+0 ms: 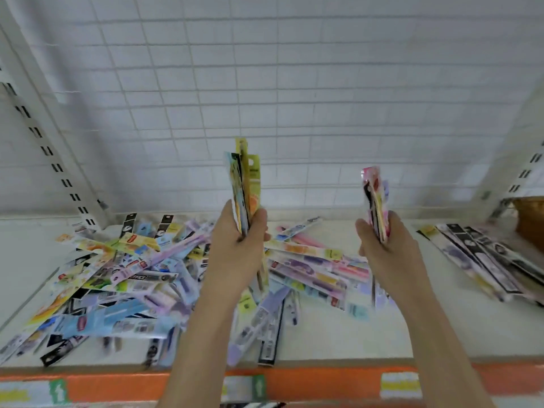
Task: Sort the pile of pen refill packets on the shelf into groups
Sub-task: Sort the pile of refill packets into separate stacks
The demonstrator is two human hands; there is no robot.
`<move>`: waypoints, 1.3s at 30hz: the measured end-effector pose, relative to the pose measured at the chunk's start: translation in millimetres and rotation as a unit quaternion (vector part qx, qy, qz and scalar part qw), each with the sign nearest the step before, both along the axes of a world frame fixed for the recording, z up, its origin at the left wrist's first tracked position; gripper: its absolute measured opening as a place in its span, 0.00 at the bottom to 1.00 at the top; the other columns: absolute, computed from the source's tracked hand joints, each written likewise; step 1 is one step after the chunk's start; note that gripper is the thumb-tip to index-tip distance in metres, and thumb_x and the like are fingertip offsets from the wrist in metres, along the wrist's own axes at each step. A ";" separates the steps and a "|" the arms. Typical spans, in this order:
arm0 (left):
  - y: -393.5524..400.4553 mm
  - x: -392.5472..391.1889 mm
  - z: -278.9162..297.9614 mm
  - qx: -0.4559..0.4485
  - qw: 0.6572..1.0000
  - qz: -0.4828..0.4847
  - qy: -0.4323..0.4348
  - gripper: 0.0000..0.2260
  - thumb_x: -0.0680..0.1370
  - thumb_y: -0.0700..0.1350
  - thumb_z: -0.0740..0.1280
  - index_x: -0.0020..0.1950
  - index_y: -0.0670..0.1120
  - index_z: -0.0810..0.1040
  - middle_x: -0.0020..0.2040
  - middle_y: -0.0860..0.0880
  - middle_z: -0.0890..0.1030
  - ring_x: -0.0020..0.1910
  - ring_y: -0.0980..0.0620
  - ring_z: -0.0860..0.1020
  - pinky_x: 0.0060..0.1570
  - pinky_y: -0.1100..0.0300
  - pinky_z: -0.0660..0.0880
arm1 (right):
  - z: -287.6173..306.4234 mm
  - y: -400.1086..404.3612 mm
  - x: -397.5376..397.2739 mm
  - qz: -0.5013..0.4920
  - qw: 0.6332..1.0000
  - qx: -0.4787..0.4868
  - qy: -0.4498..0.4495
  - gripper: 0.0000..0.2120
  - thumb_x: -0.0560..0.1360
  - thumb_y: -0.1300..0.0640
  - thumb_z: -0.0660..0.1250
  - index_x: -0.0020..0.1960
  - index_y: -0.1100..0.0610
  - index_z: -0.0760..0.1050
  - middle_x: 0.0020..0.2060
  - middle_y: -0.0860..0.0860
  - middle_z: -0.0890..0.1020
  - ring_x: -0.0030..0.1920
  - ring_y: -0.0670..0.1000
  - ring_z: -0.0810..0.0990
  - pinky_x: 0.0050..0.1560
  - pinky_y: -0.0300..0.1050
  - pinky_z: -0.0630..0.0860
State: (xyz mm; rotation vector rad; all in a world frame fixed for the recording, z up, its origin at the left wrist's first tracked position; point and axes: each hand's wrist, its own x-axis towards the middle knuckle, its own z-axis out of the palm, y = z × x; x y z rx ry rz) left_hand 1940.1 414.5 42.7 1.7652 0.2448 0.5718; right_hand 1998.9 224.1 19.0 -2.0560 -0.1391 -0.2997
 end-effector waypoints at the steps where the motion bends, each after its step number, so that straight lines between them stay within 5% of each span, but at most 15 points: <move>1: -14.8 3.6 -1.8 0.003 1.000 -0.001 0.000 0.08 0.79 0.47 0.62 0.49 0.42 0.74 0.36 0.46 0.77 0.31 0.58 0.77 0.34 0.70 0.72 | -0.4 -12.4 4.0 -0.003 1.000 0.008 -0.008 0.14 0.78 0.51 0.62 0.47 0.63 0.68 0.39 0.64 0.78 0.42 0.65 0.78 0.32 0.46 0.68; 5: -76.3 18.1 -8.5 0.008 1.000 -0.013 -0.006 0.07 0.77 0.47 0.66 0.42 0.47 0.72 0.34 0.44 0.75 0.34 0.49 0.76 0.37 0.64 0.72 | -2.8 -62.7 16.5 -0.022 0.999 0.025 -0.022 0.14 0.76 0.53 0.67 0.46 0.63 0.68 0.39 0.65 0.77 0.42 0.66 0.79 0.36 0.53 0.73; 9: -123.8 25.3 -15.9 0.012 1.000 -0.006 -0.002 0.08 0.77 0.45 0.66 0.39 0.49 0.71 0.38 0.35 0.76 0.39 0.38 0.76 0.43 0.46 0.75 | -10.1 -106.8 26.2 -0.038 0.998 0.045 -0.028 0.14 0.74 0.57 0.70 0.45 0.65 0.68 0.31 0.59 0.70 0.31 0.58 0.69 0.31 0.46 0.64; 13: -147.7 28.6 -21.9 -0.008 1.000 0.025 -0.004 0.05 0.77 0.45 0.66 0.43 0.45 0.73 0.39 0.33 0.77 0.40 0.37 0.78 0.47 0.41 0.76 | -18.8 -131.8 36.5 -0.005 0.996 0.078 -0.030 0.10 0.75 0.61 0.68 0.47 0.64 0.68 0.31 0.58 0.68 0.31 0.51 0.66 0.31 0.42 0.64; 15: -153.7 30.6 -23.8 -0.019 0.998 0.053 -0.003 0.06 0.77 0.45 0.66 0.43 0.43 0.73 0.36 0.36 0.76 0.39 0.36 0.78 0.46 0.42 0.76 | -26.4 -138.7 39.4 0.017 0.996 0.084 -0.021 0.09 0.75 0.62 0.67 0.49 0.64 0.68 0.33 0.60 0.69 0.31 0.53 0.66 0.34 0.46 0.65; 19: -160.3 29.6 -29.7 -0.026 0.995 0.099 -0.008 0.07 0.77 0.44 0.66 0.44 0.41 0.74 0.37 0.36 0.76 0.36 0.40 0.76 0.40 0.51 0.74 | -47.7 -143.3 43.4 0.034 0.998 0.047 0.034 0.10 0.70 0.54 0.69 0.41 0.49 0.67 0.31 0.52 0.70 0.30 0.53 0.68 0.34 0.52 0.70; 23: -165.1 23.2 -34.2 -0.026 0.992 0.121 -0.006 0.06 0.77 0.43 0.66 0.47 0.41 0.76 0.34 0.45 0.77 0.33 0.51 0.77 0.36 0.64 0.74 | -55.2 -144.8 52.5 0.060 0.994 -0.072 0.060 0.11 0.73 0.56 0.67 0.39 0.54 0.65 0.29 0.49 0.70 0.29 0.49 0.69 0.28 0.42 0.64; 29: -172.5 22.6 -34.2 -0.003 0.988 0.152 -0.005 0.10 0.77 0.44 0.65 0.49 0.37 0.77 0.35 0.43 0.78 0.34 0.49 0.76 0.36 0.62 0.73 | -32.5 -172.0 74.3 0.047 0.993 -0.094 0.049 0.10 0.76 0.54 0.62 0.51 0.60 0.72 0.39 0.58 0.81 0.40 0.59 0.82 0.41 0.51 0.78; 32: -179.4 28.3 -32.9 -0.007 0.988 0.151 -0.005 0.08 0.77 0.43 0.66 0.48 0.37 0.75 0.34 0.42 0.77 0.35 0.47 0.77 0.38 0.56 0.73 | -12.1 -198.7 88.8 0.005 0.995 -0.068 0.077 0.10 0.74 0.55 0.63 0.51 0.59 0.69 0.37 0.55 0.79 0.35 0.57 0.79 0.33 0.47 0.75; 39: -200.6 43.4 -30.4 -0.022 0.993 0.114 0.014 0.08 0.77 0.43 0.66 0.47 0.37 0.74 0.34 0.44 0.76 0.23 0.62 0.75 0.26 0.71 0.71 | 10.7 -238.7 114.2 -0.009 0.925 -0.293 0.241 0.15 0.72 0.57 0.63 0.55 0.64 0.71 0.39 0.57 0.78 0.33 0.55 0.76 0.33 0.41 0.72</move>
